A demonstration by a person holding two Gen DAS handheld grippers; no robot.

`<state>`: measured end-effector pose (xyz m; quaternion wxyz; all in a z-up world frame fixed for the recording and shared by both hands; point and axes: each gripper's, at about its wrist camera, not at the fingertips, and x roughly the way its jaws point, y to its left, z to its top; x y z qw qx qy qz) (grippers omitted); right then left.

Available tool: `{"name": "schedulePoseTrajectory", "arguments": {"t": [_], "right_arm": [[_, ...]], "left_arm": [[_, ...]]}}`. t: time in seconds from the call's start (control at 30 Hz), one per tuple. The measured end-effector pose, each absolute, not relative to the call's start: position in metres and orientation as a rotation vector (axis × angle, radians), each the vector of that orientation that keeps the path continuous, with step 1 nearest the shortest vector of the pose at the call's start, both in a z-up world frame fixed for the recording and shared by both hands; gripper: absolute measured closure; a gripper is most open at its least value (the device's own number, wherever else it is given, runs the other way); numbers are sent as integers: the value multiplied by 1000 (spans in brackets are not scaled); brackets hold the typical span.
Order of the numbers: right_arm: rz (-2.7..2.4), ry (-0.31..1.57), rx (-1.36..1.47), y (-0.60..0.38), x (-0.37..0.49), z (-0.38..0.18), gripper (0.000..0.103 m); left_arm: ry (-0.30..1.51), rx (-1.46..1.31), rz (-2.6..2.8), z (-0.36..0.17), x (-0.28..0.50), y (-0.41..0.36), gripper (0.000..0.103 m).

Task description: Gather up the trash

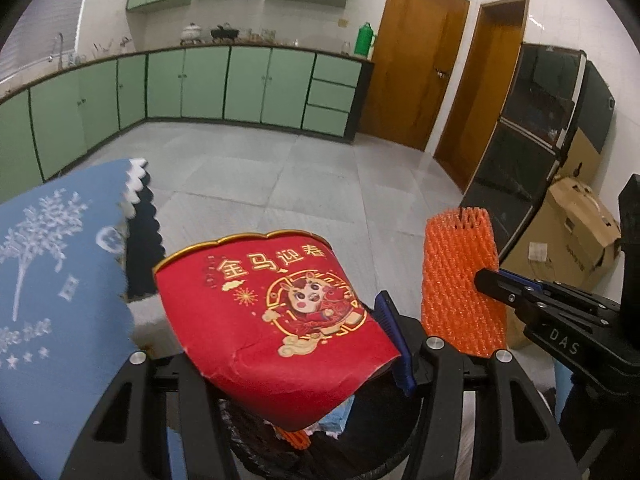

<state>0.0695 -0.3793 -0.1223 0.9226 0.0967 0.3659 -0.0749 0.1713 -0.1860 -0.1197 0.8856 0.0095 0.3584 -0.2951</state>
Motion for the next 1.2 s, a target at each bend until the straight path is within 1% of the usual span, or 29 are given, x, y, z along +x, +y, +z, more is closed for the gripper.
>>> {"name": "schedulePoseTrajectory", "arguments": {"t": [0.1,0.13,0.2,0.23,0.27,0.3,0.37,0.4,0.47,0.5,0.53,0.57,0.7,0.8,0.87,0.97,1.03,1.2], "right_arm": [[-167,780,203,-386,76,-134,93],[-171,792,205,-387,79,-138,91],[-177,812,211,-392,84,-147,89],[-180,821,213,-394,86,-152,85],[-182,830,218,-395,88,-157,79],[-186,835,219,-397,89,-159,76],[-196,845,218,-398,89,-164,56],[-198,844,220,-399,89,-164,51],[-206,836,227,-400,86,-162,31],[-213,831,229,-400,85,-161,26],[-220,824,230,-401,83,-159,18],[-224,813,231,-400,81,-154,14],[-205,787,245,-397,72,-135,12],[-173,748,230,-387,64,-114,9],[-149,721,214,-378,58,-98,7],[-113,690,207,-369,48,-77,6],[-101,673,197,-363,43,-66,6],[-52,602,184,-350,24,-33,5]], "left_arm": [[773,31,-627,-128,174,-193,46],[781,36,-629,-130,175,-197,46],[800,41,-639,-135,176,-201,40],[804,41,-637,-136,177,-202,37],[804,41,-636,-137,178,-203,36],[806,39,-638,-137,179,-203,36],[810,32,-635,-137,179,-202,34],[807,25,-630,-135,180,-199,34],[804,16,-622,-133,181,-197,31],[802,10,-616,-131,182,-193,30],[799,6,-612,-129,182,-190,29],[794,1,-608,-126,182,-187,27],[757,-12,-594,-108,177,-169,22],[723,-10,-580,-91,169,-156,17],[705,-11,-569,-81,164,-149,12],[668,-20,-554,-63,150,-134,8],[648,-23,-539,-52,142,-126,6],[603,-6,-511,-29,120,-108,6]]}}
